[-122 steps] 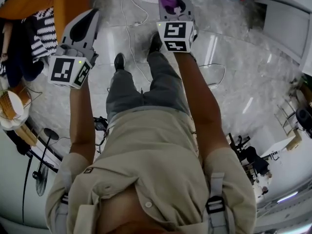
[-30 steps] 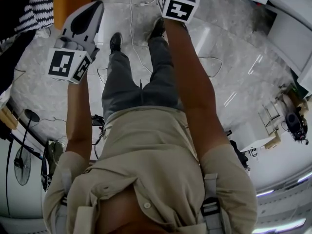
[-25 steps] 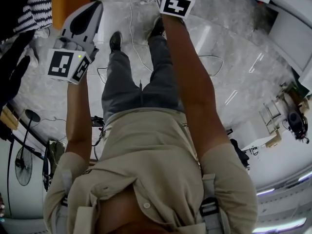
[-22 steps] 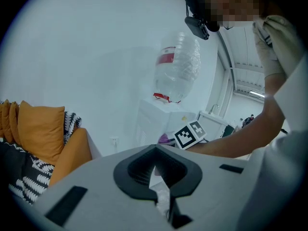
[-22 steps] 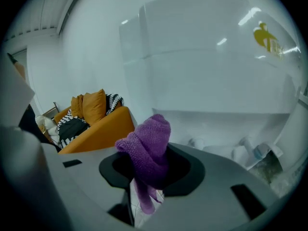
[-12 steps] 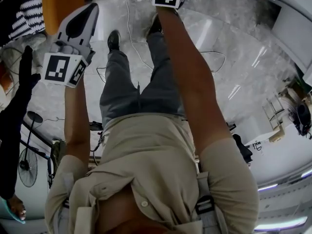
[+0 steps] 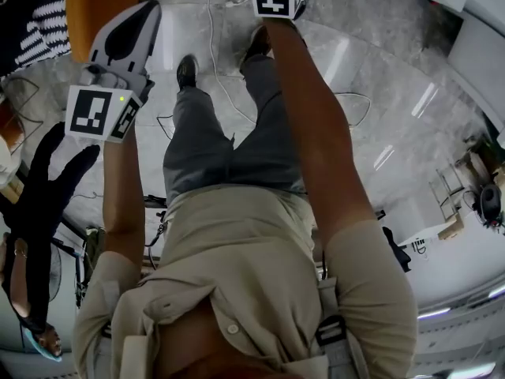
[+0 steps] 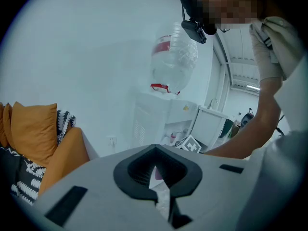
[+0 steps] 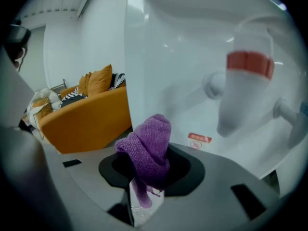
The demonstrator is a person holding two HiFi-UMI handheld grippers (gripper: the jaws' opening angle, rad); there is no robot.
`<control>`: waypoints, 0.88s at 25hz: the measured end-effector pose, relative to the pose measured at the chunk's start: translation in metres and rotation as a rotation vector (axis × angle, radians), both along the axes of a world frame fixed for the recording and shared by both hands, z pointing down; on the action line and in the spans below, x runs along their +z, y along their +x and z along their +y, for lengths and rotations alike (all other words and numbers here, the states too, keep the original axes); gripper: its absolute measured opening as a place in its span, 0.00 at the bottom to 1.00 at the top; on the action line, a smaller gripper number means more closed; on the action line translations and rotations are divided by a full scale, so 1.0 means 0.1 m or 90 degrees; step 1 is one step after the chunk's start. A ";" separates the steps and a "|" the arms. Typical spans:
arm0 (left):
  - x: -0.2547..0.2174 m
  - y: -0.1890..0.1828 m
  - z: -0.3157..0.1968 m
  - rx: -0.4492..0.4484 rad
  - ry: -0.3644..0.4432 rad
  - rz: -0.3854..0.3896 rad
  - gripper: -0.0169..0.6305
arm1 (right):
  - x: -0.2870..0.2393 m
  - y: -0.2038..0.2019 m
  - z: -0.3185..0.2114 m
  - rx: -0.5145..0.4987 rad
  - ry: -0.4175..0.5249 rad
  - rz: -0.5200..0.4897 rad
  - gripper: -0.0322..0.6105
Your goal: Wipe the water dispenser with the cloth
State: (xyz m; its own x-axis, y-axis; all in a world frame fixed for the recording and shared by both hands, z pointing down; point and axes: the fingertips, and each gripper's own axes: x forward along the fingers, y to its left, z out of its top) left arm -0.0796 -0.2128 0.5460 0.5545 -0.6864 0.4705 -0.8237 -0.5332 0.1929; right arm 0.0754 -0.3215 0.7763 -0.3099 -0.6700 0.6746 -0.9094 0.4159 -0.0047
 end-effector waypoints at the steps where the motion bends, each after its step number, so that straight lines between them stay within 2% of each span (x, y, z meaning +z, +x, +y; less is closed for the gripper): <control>1: 0.03 0.00 -0.01 0.000 0.001 -0.001 0.05 | 0.10 0.08 0.01 0.006 -0.008 0.011 0.27; 4: 0.12 0.04 -0.02 0.004 0.001 0.001 0.05 | 0.35 0.41 0.03 0.038 -0.038 0.031 0.27; 7: 0.19 0.11 -0.03 0.012 0.001 0.004 0.05 | 0.48 0.72 -0.07 0.028 -0.035 0.061 0.27; 13: 0.33 0.11 -0.03 0.016 -0.012 0.002 0.05 | 0.99 1.41 0.05 0.011 -0.106 0.140 0.27; 16: 0.36 0.11 -0.06 0.019 -0.016 0.001 0.05 | 0.94 1.73 0.00 0.077 -0.104 0.170 0.27; 19: 0.36 0.16 -0.10 0.026 -0.015 0.006 0.05 | 0.86 1.84 0.00 0.145 -0.101 0.148 0.28; 22: 0.35 0.23 -0.12 0.037 -0.014 0.009 0.05 | 0.97 1.68 0.14 0.142 -0.130 0.147 0.27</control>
State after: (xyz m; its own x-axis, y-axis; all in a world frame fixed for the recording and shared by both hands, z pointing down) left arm -0.0567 -0.2246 0.5806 0.5997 -0.6427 0.4769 -0.7887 -0.5755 0.2162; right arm 0.2431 -0.3077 0.8731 0.0042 -0.5488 0.8360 -0.9643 0.2191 0.1487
